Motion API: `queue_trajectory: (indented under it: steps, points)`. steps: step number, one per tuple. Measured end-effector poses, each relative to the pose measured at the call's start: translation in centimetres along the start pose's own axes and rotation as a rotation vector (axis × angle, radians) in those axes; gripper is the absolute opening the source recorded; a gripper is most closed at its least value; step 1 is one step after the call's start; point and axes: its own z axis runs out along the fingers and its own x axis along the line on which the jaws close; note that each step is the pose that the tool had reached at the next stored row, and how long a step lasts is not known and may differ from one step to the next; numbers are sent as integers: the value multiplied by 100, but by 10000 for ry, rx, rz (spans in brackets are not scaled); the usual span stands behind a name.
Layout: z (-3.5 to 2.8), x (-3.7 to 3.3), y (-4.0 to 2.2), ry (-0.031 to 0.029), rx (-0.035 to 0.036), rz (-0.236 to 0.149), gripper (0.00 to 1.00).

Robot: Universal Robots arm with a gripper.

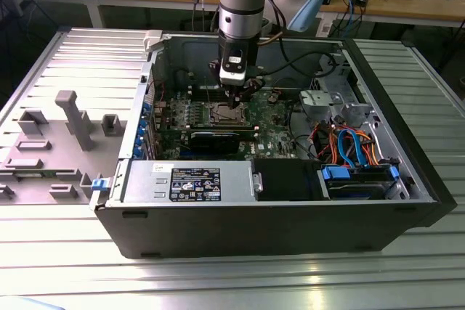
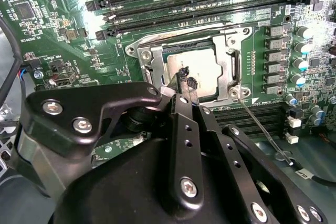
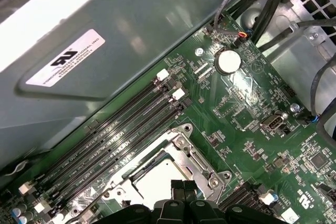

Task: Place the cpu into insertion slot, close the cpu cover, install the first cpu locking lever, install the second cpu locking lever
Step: 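Install the first cpu locking lever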

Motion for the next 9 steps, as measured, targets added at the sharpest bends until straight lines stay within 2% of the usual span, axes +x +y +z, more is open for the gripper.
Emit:
queue_trajectory:
  steps: [9]
  points:
    - [0, 0, 0, -3, -5, -156, 11]
